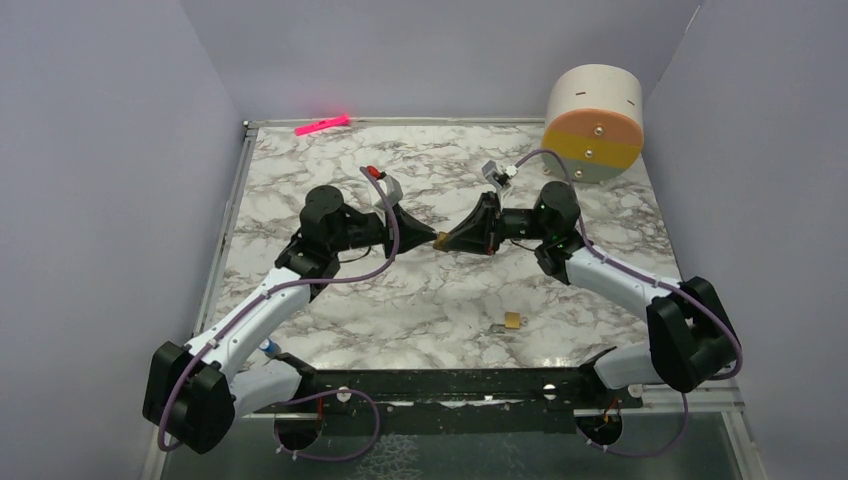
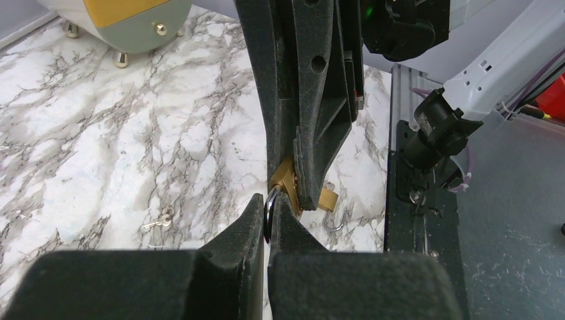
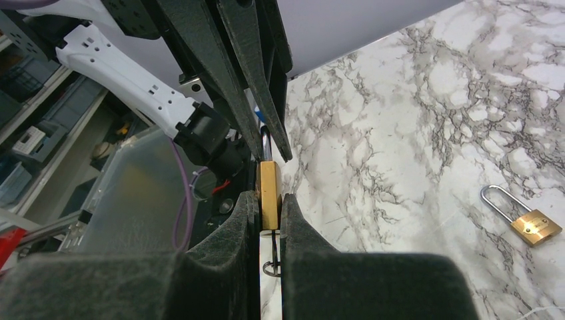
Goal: Lock with the key
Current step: Lock the lock.
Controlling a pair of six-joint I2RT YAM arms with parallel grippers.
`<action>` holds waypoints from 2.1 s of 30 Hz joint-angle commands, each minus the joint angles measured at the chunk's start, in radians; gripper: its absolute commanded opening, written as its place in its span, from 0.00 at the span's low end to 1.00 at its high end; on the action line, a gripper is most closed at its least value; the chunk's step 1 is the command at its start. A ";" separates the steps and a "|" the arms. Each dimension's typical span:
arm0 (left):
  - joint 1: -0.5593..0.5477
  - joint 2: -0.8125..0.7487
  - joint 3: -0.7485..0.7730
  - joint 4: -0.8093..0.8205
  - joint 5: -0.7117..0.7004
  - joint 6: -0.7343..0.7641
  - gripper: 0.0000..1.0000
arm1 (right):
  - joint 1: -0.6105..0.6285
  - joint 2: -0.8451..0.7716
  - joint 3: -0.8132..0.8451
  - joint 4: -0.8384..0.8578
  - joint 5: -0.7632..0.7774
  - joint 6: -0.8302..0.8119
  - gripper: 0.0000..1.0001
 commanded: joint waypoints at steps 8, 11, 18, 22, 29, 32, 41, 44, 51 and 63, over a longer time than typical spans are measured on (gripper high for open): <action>0.040 -0.065 0.048 -0.146 0.108 0.085 0.00 | 0.038 -0.063 0.020 -0.047 0.048 -0.068 0.01; 0.066 -0.082 0.055 -0.178 0.114 0.106 0.00 | 0.030 -0.071 0.018 -0.069 0.036 -0.079 0.01; 0.087 -0.093 0.049 -0.183 0.150 0.106 0.00 | 0.025 -0.064 0.021 -0.069 0.019 -0.074 0.01; 0.092 -0.104 0.048 -0.190 0.159 0.109 0.00 | 0.025 -0.057 0.027 -0.079 0.021 -0.071 0.01; 0.095 -0.099 0.059 -0.188 0.179 0.112 0.00 | 0.024 -0.042 0.076 -0.162 0.022 -0.111 0.17; 0.096 -0.097 0.061 -0.173 0.191 0.104 0.00 | 0.022 -0.056 0.102 -0.255 0.068 -0.176 0.28; 0.104 -0.085 0.067 -0.135 0.210 0.081 0.00 | 0.001 -0.070 0.077 -0.210 0.052 -0.170 0.51; 0.107 -0.085 0.071 -0.134 0.214 0.079 0.00 | -0.001 -0.061 0.070 -0.190 0.037 -0.166 0.51; 0.117 -0.092 0.069 -0.149 0.207 0.090 0.00 | 0.000 -0.052 0.047 -0.153 -0.007 -0.142 0.51; 0.144 -0.097 0.077 -0.171 0.222 0.104 0.00 | -0.007 -0.072 0.011 -0.119 -0.066 -0.141 0.50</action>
